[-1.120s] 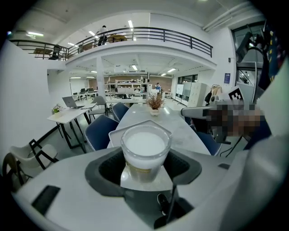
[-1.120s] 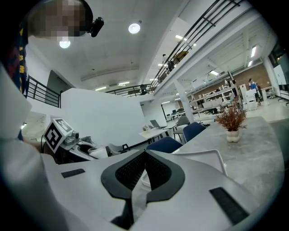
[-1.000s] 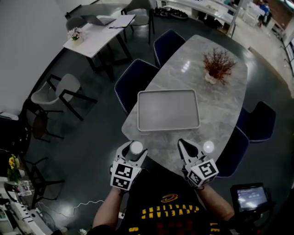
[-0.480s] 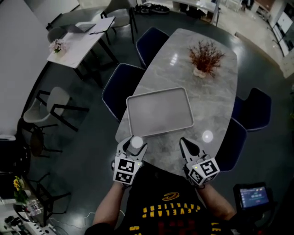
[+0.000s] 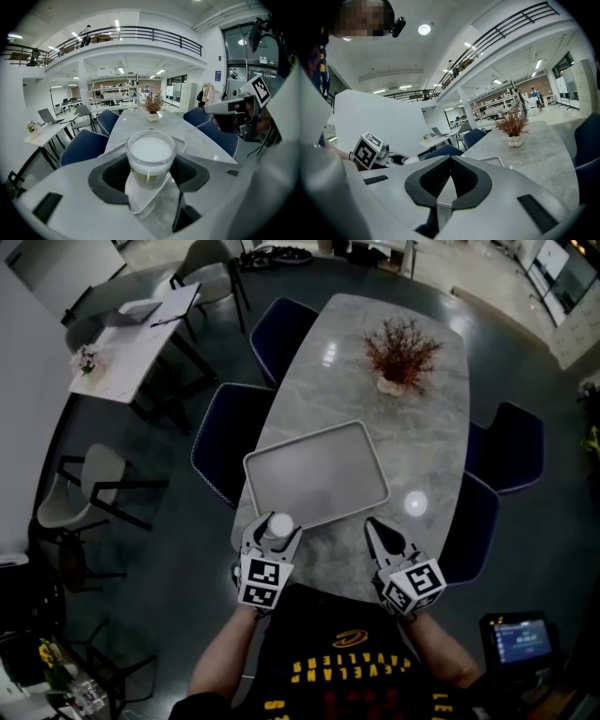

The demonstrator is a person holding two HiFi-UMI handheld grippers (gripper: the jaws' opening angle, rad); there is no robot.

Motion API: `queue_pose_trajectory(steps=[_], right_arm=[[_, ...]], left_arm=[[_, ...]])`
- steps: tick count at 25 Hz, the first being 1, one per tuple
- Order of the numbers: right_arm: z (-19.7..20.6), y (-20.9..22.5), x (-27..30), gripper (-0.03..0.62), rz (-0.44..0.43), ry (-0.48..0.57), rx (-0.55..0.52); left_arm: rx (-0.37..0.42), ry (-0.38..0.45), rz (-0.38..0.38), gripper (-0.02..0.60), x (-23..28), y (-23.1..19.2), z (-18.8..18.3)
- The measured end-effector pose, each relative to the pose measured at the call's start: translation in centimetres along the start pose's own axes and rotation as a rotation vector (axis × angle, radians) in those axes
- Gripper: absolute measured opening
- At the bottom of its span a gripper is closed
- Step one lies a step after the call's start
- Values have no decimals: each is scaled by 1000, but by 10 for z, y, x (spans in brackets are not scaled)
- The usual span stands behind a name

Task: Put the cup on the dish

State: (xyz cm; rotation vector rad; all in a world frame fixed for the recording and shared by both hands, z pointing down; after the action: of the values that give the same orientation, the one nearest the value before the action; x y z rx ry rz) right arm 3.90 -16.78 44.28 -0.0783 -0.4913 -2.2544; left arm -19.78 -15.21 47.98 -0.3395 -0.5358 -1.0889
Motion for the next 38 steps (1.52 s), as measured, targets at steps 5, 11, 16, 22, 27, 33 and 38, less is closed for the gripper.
queue_pose_trajectory(steps=[5, 11, 16, 22, 27, 33, 38], right_arm=[[0, 5, 13, 4, 23, -12, 7], [1, 7, 24, 3, 44, -25, 18], [2, 10, 32, 3, 66, -31, 29], [5, 13, 38, 3, 77, -53, 31], [11, 14, 37, 5, 87, -72, 31], [18, 12, 39, 4, 90, -97, 30], [21, 11, 40, 3, 91, -112, 33]], left_arm=[[2, -6, 17, 261, 28, -10, 1], [11, -13, 16, 261, 55, -25, 6], [16, -18, 16, 261, 74, -35, 12], [-16, -4, 9, 261, 93, -44, 22], [-51, 12, -7, 261, 109, -50, 31], [-50, 25, -19, 259, 127, -54, 36], [-48, 34, -15, 259, 138, -54, 36]])
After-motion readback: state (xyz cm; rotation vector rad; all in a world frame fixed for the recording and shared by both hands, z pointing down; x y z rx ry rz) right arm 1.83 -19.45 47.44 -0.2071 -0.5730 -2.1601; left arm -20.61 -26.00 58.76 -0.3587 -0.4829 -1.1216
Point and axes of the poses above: the fingertips, and each gripper's own axes: x forward along the fingers, y to its right, z out of its underside, the point moved 7 cm from there along -x, backward along the fingers, and after that the axes turned 3 degrees about y, right-handed, at the moved point
